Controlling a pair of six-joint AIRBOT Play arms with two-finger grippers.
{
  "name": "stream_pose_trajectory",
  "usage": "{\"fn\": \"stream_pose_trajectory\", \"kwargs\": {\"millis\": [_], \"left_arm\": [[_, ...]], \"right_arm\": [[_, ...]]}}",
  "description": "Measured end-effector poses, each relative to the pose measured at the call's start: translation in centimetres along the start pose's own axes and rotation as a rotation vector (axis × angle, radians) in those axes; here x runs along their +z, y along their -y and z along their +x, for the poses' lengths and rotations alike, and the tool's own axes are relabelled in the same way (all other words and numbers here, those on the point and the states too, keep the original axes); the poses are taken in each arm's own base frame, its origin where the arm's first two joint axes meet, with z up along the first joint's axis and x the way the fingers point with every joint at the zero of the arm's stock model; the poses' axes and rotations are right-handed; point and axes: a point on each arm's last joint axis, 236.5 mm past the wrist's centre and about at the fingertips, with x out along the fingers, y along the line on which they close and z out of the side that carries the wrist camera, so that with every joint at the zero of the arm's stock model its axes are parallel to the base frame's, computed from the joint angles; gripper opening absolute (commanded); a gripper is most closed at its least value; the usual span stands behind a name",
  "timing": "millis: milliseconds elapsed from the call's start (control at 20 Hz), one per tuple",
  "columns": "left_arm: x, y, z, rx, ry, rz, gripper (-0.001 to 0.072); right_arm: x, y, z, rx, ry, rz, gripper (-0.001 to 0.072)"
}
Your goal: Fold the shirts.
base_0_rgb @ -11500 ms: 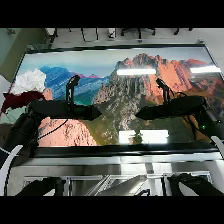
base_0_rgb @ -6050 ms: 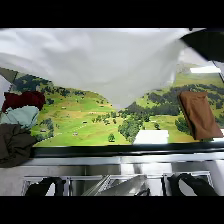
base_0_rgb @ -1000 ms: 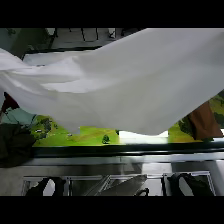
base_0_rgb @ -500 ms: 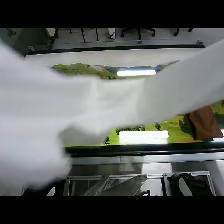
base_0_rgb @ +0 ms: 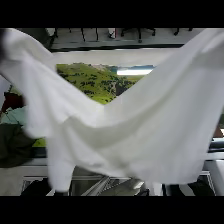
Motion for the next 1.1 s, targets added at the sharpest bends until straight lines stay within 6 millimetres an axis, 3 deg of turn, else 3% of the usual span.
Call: {"fn": "stream_pose_trajectory", "kwargs": {"millis": [100, 250, 350, 450, 550, 650, 700, 750, 800, 850, 1000, 1100], "left_arm": [[-4.6, -6.8, 6.7, 0.152, -0.131, -0.055, 0.0018], [-12.9, -16.1, 15.4, 0.278, -0.318, -0.163, 0.0018], [-18.9, -20.9, 20.0, 0.318, -0.440, -0.231, 0.0018], [-24.2, -24.7, 23.6, 0.349, -0.544, -0.283, 0.0018], [-27.7, -27.3, 26.3, 0.366, -0.606, -0.316, 0.0019], [-29.3, -29.0, 28.5, 0.368, -0.628, -0.331, 0.0019], [-29.5, -29.6, 29.5, 0.365, -0.625, -0.335, 0.0020], [-29.4, -30.0, 30.3, 0.362, -0.623, -0.335, 0.0125], [-29.1, -30.4, 30.9, 0.358, -0.622, -0.334, 0.0470], [-28.4, -30.6, 31.3, 0.351, -0.617, -0.328, 0.0693], [-25.6, -31.4, 31.0, 0.332, -0.637, -0.302, 0.0693], [-23.3, -32.5, 29.2, 0.327, -0.676, -0.279, 0.0692]], "right_arm": [[-3.9, 5.7, 4.4, -0.026, -0.111, 0.129, 0.0019], [-12.6, 15.8, 11.2, -0.122, -0.262, 0.353, 0.0019], [-18.9, 21.4, 14.8, -0.184, -0.343, 0.491, 0.0019], [-24.5, 25.6, 17.5, -0.230, -0.400, 0.607, 0.0019], [-28.8, 29.0, 19.5, -0.272, -0.420, 0.693, 0.0020], [-32.1, 31.6, 20.7, -0.318, -0.428, 0.752, 0.0032], [-33.4, 32.6, 20.9, -0.339, -0.432, 0.773, 0.0163], [-34.3, 33.4, 21.0, -0.355, -0.431, 0.790, 0.0427], [-34.8, 34.1, 20.9, -0.367, -0.431, 0.800, 0.0547], [-35.0, 34.8, 20.5, -0.374, -0.430, 0.807, 0.0547], [-34.3, 36.0, 18.0, -0.355, -0.443, 0.833, 0.0545], [-33.9, 35.9, 15.2, -0.315, -0.478, 0.858, 0.0544]]}}
